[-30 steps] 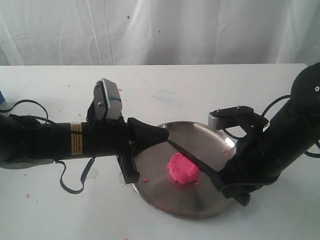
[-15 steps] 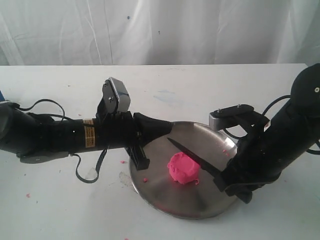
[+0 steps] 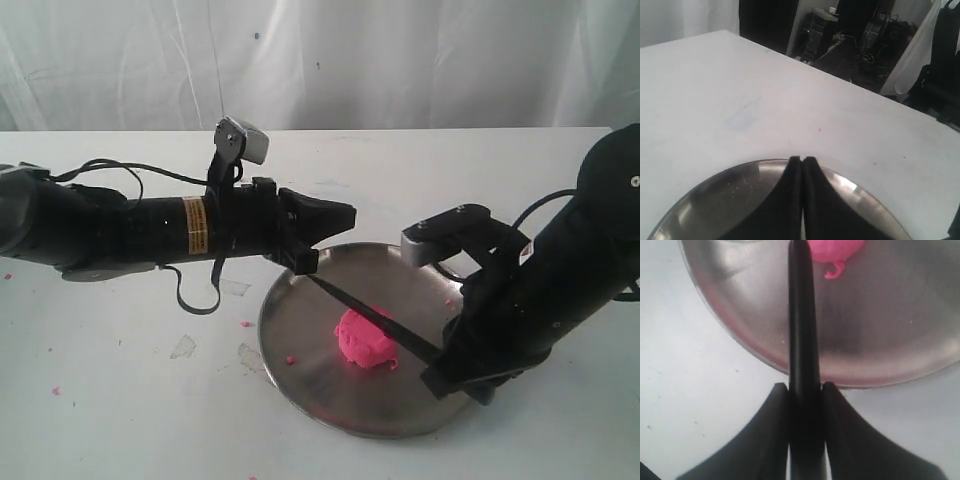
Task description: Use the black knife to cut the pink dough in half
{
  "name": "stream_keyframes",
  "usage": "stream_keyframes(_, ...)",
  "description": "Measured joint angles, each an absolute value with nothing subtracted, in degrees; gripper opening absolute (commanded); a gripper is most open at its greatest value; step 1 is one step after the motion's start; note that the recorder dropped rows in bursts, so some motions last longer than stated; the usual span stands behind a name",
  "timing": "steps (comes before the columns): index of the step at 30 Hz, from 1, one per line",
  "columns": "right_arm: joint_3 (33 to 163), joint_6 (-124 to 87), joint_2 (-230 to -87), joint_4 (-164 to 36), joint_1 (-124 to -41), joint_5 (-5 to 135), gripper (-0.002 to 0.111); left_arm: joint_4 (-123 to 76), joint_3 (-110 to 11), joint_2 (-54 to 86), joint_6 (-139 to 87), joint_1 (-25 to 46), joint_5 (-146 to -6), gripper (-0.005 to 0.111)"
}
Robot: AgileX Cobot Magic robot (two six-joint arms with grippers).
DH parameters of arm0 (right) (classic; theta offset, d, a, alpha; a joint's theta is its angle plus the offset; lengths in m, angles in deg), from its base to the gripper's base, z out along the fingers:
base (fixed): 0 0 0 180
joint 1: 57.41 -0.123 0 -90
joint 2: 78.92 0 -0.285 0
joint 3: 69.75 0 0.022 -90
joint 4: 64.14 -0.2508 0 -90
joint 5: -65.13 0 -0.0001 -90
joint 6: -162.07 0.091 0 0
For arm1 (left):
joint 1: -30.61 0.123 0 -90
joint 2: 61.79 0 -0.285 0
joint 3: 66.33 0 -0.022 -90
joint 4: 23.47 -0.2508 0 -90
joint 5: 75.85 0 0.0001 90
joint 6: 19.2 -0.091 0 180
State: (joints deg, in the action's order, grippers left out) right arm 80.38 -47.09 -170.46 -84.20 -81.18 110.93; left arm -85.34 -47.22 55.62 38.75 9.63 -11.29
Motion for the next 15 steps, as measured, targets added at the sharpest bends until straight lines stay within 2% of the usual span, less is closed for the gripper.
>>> stream_keyframes(8,78.5,-45.1,-169.1,-80.0,-83.1,104.7,0.000,-97.9,-50.1,55.7,44.6,8.6,-29.3,0.000)
stream_keyframes(15,78.5,-45.0,-169.1,-80.0,-83.1,103.9,0.000,-117.3,-54.7,55.7,61.2,1.4,-61.5,0.000)
